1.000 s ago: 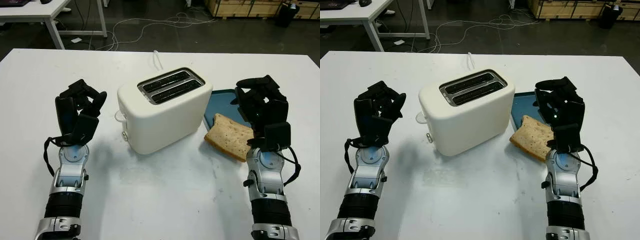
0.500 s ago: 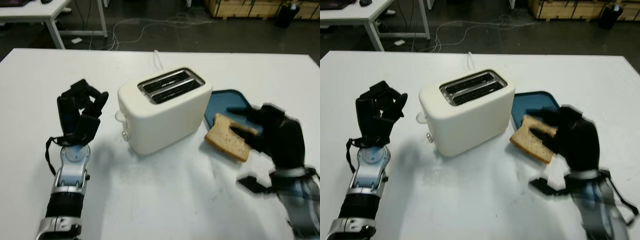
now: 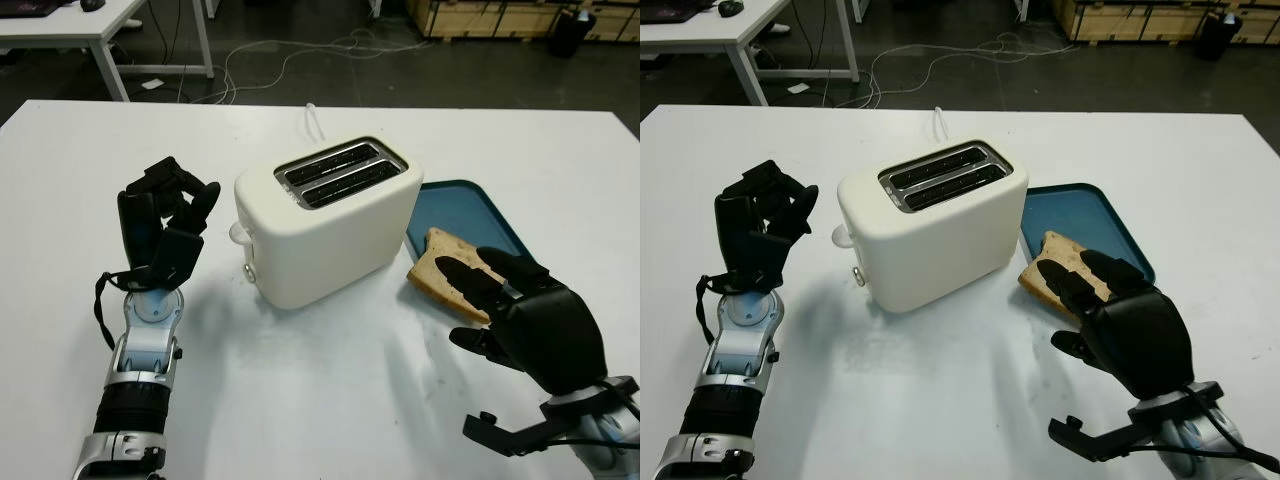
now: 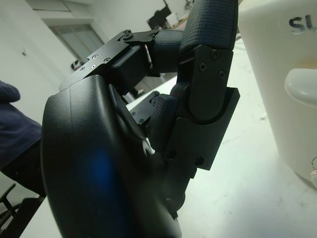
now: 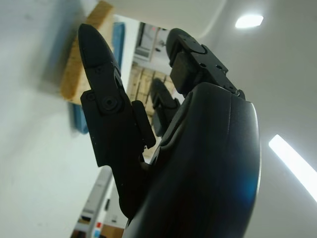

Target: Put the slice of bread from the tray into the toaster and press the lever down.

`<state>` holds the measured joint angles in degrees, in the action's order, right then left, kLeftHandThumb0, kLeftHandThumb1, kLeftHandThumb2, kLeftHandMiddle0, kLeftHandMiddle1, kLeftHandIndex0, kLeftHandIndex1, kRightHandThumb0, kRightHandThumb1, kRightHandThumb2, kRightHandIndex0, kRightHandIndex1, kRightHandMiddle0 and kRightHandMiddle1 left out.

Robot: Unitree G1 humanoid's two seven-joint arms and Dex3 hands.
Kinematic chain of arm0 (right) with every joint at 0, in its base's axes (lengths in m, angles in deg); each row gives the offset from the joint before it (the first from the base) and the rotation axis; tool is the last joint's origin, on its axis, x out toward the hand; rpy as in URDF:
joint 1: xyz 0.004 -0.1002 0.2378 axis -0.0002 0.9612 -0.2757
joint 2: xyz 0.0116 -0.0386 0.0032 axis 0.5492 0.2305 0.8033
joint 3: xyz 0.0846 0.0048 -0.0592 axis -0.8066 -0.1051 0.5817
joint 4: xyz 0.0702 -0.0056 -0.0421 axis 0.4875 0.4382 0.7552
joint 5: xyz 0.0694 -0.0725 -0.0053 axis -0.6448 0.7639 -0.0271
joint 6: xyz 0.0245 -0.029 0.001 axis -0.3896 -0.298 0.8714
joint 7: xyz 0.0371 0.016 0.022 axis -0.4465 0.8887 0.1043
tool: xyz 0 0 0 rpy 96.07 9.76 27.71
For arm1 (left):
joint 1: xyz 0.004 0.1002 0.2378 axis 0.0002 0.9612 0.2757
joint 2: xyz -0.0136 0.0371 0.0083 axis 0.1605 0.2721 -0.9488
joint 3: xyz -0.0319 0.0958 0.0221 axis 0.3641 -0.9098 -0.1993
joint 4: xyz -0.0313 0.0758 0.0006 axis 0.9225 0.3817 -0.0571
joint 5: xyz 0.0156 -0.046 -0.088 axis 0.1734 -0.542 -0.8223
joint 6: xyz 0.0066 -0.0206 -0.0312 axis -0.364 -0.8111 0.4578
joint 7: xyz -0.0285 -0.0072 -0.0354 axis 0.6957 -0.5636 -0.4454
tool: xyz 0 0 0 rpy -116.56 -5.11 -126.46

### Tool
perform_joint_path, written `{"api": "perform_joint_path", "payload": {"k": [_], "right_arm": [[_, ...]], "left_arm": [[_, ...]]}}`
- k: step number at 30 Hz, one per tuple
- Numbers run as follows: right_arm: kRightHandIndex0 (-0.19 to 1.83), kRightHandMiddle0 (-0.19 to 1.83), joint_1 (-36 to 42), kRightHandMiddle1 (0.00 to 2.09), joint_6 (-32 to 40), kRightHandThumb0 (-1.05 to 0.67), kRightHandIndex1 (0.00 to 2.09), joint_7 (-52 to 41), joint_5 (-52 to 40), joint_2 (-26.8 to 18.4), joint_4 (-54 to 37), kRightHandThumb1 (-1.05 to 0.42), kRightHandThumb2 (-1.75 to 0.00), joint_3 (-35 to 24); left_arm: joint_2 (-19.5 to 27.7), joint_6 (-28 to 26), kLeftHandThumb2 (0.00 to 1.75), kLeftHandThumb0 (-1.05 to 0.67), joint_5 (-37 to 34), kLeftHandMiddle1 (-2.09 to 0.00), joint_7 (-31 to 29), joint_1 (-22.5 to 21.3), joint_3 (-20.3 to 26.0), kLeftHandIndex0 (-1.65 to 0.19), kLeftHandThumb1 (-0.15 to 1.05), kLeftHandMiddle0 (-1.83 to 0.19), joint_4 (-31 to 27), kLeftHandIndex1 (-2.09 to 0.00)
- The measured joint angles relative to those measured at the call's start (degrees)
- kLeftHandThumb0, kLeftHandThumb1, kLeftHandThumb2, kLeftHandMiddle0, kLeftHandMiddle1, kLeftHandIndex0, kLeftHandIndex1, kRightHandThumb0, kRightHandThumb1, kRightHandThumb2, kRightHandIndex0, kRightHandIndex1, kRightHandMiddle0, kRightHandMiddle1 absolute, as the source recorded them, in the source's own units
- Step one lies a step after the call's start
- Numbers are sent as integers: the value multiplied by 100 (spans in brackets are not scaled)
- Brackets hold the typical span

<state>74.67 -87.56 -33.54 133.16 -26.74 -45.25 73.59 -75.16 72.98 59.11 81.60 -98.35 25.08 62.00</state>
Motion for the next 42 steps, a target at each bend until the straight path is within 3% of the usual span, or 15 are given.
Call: {"api": "perform_joint_path", "payload": {"k": [6, 22, 39, 41, 42], "right_arm": [[23, 24, -245, 0, 276, -68, 0, 288, 467, -140, 687, -87, 0, 336], [39, 37, -1049, 4, 992, -48, 6, 1307, 756, -350, 1931, -87, -2, 1114], [64, 61, -1419, 7, 2026, -31, 13, 1565, 965, -397, 2265, -90, 0, 1720], [78, 73, -1451, 10, 2164, -29, 21, 1518, 1026, -412, 2226, -91, -1, 1790], [75, 80, -1450, 8, 2242, -31, 50, 1441, 1060, -419, 2178, -92, -2, 1815]], "left_arm": [[-2, 19, 21, -97, -3, -162, -1, -2, 5, -93, 92, -116, 1, -146], [-1, 2, 22, -97, 10, -161, 2, 0, -1, -95, 90, -118, -7, -148], [-1, -19, 26, -97, 2, -162, 0, 9, 1, -94, 88, -117, -82, -147], [0, -10, 26, -97, 2, -162, 0, 10, 1, -94, 88, -116, -83, -147], [0, -6, 26, -97, 2, -162, 0, 12, 2, -94, 88, -116, -83, -147]]}}
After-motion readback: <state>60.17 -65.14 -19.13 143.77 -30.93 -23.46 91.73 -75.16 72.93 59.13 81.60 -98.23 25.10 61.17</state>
